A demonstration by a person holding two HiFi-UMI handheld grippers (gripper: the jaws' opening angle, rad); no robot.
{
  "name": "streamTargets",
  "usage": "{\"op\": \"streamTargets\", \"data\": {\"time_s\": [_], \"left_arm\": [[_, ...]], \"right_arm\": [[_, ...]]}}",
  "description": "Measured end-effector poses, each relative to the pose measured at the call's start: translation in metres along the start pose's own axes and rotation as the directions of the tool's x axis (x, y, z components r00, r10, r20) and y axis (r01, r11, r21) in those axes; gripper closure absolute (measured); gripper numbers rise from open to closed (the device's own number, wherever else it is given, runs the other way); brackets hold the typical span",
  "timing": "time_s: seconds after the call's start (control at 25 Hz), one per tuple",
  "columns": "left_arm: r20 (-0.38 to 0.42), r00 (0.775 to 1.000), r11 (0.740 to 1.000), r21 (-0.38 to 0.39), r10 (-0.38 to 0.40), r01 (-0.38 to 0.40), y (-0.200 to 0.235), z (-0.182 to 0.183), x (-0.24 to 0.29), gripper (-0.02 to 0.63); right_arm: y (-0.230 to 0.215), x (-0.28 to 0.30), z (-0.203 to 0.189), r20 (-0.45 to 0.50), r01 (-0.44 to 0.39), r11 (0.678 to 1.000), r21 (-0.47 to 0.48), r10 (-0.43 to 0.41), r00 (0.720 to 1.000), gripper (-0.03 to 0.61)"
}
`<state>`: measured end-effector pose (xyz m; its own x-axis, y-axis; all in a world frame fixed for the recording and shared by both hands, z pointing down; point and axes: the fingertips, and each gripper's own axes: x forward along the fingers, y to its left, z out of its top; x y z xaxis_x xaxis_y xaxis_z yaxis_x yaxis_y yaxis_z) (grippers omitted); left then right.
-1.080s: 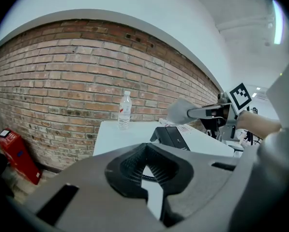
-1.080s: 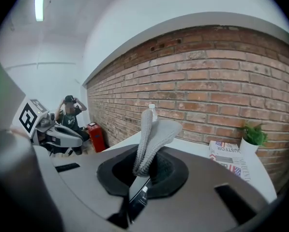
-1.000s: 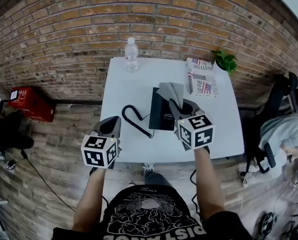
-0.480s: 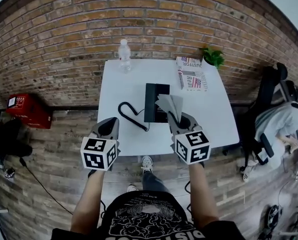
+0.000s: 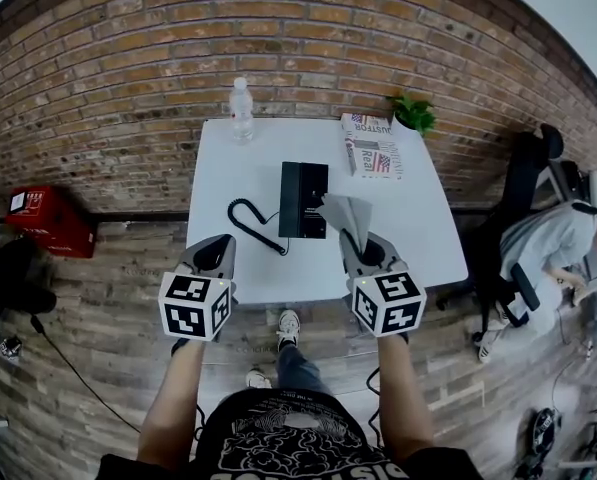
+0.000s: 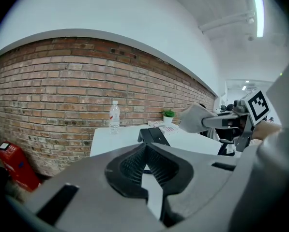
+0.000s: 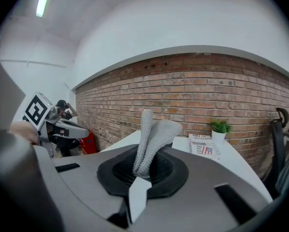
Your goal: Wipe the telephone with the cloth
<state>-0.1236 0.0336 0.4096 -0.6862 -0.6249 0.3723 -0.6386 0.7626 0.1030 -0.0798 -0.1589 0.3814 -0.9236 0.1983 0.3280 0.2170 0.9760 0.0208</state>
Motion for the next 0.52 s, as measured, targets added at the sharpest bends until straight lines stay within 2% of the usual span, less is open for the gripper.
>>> {"op": "streamTargets", "data": {"time_s": [0.52], "left_arm": [[0.000, 1.000, 1.000, 0.013, -0.017, 0.017, -0.0085, 0.0003, -0.0028, 0.607]], "right_arm": [[0.0024, -0.0090, 0.0062, 0.011, 0.000, 1.000, -0.010, 0.000, 1.000, 0.566]]}}
